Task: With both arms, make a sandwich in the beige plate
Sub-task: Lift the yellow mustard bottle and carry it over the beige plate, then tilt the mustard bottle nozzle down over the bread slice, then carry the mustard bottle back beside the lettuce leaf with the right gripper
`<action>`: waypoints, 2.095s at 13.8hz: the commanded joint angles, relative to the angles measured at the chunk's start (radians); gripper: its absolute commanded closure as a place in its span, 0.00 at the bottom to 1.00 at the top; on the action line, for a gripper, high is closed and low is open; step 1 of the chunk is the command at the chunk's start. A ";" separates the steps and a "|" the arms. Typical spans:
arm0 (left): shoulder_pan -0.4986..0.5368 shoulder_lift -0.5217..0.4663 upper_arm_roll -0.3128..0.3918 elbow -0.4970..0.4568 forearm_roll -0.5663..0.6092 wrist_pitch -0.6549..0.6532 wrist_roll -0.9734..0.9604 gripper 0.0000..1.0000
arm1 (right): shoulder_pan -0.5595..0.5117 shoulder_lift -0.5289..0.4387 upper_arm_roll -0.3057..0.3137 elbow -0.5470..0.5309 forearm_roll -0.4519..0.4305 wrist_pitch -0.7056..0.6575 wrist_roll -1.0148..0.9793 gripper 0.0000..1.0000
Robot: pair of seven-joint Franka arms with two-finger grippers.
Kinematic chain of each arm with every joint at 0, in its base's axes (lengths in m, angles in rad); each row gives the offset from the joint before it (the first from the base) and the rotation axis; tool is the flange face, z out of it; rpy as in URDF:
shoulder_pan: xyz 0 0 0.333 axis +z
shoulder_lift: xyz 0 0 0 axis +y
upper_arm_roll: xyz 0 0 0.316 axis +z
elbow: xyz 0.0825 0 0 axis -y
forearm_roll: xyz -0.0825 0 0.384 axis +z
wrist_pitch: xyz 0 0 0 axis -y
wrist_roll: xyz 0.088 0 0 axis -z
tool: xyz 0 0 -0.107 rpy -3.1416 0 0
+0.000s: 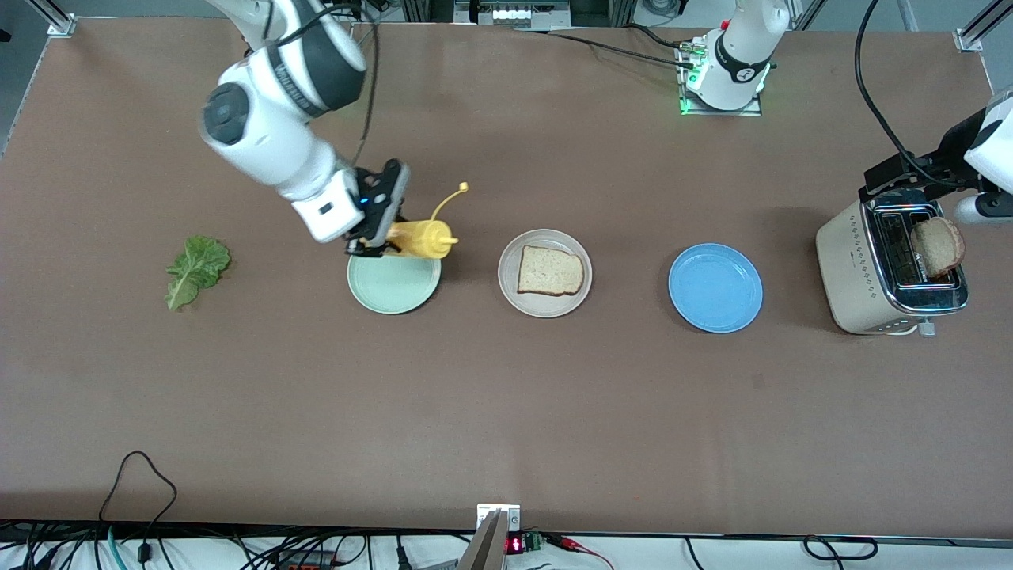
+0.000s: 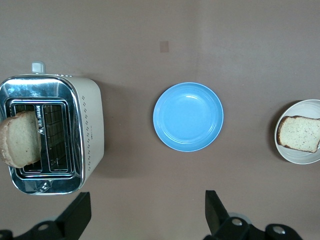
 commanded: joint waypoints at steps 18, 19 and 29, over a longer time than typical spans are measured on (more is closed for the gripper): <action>0.005 -0.019 -0.008 -0.011 0.021 -0.003 0.002 0.00 | 0.303 0.375 -0.030 0.293 -0.521 -0.101 0.508 1.00; 0.003 -0.019 -0.008 -0.011 0.021 -0.003 0.002 0.00 | 0.303 0.375 -0.030 0.293 -0.520 -0.101 0.508 1.00; 0.003 -0.018 -0.008 -0.011 0.021 -0.004 0.002 0.00 | 0.097 0.182 -0.030 0.255 -0.312 -0.162 0.335 1.00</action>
